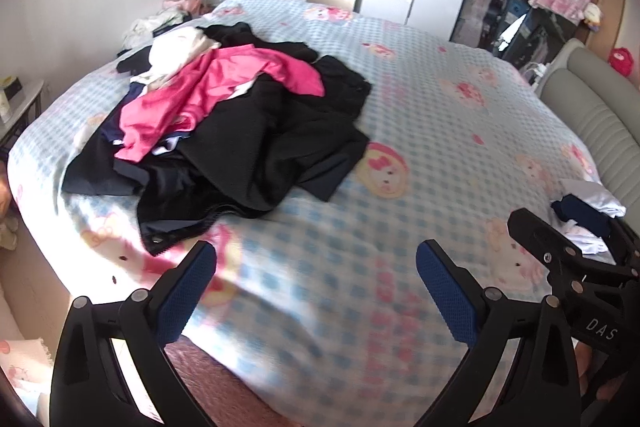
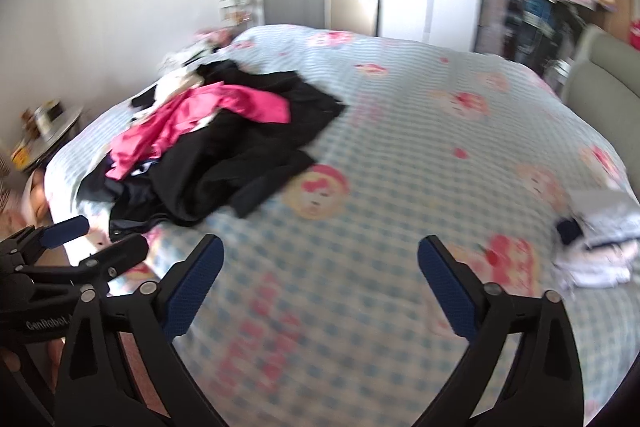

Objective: Fold clothes
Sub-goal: 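Move both grippers toward the clothes heap on the bed, then grasp the pink and cream garment with both grippers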

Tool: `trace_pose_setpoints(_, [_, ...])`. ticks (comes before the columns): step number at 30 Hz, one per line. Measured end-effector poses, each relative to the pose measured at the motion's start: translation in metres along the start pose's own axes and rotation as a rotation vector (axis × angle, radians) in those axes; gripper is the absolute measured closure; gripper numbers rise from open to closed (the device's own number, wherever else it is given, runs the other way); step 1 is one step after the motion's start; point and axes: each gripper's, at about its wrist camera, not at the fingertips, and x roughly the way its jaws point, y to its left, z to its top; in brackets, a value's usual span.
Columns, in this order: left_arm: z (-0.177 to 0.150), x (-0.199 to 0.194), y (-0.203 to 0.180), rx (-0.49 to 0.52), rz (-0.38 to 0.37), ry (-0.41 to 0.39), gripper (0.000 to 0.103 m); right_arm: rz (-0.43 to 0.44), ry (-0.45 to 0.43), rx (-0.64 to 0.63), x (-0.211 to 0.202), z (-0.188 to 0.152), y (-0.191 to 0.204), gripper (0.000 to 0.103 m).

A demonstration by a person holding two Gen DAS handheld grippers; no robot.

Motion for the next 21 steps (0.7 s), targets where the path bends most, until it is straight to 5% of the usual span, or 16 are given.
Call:
trace_pose_setpoints(8, [0.027,0.024,0.063,-0.068,0.009,-0.025,0.011,0.05,0.045,-0.053,0.054,0.03,0.05,0.008])
trace_pose_setpoints(21, [0.085,0.102,0.167,-0.115,0.214,-0.007,0.011,0.094,0.112,-0.08,0.161,0.096,0.133,0.012])
